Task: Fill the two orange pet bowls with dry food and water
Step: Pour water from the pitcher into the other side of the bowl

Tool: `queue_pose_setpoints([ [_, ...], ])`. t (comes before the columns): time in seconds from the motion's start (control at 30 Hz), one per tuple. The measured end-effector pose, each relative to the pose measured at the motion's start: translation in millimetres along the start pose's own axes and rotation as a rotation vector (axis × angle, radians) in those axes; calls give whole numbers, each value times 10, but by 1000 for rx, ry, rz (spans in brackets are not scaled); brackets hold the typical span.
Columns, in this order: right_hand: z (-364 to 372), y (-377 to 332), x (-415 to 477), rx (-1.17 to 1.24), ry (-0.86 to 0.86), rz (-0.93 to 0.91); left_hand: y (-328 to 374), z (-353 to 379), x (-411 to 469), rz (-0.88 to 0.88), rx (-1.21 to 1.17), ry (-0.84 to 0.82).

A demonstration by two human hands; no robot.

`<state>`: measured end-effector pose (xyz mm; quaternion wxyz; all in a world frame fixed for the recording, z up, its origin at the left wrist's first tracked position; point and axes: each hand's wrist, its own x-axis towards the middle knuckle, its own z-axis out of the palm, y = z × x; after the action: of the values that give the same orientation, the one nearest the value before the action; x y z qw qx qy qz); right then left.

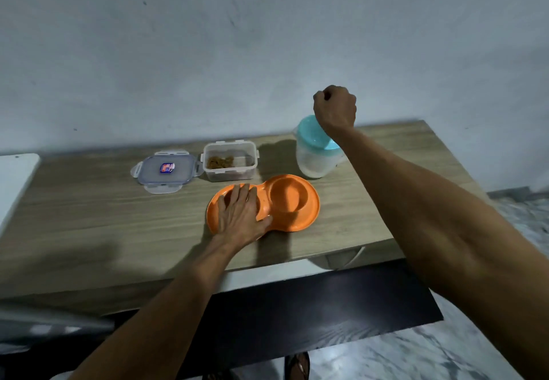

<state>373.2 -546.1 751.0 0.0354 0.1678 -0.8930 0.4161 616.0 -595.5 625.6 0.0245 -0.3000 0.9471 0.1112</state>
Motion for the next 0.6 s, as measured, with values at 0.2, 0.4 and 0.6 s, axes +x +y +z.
queue_pose_setpoints([
  [0.2, -92, 694, 249, -45, -32, 109, 208, 117, 126, -45, 43, -67],
  [0.4, 53, 1061, 250, 265, -28, 436, 240, 228, 115, -77, 56, -56],
  [0.6, 143, 1186, 197, 432, -37, 561, 247, 287, 109, -94, 80, -26],
])
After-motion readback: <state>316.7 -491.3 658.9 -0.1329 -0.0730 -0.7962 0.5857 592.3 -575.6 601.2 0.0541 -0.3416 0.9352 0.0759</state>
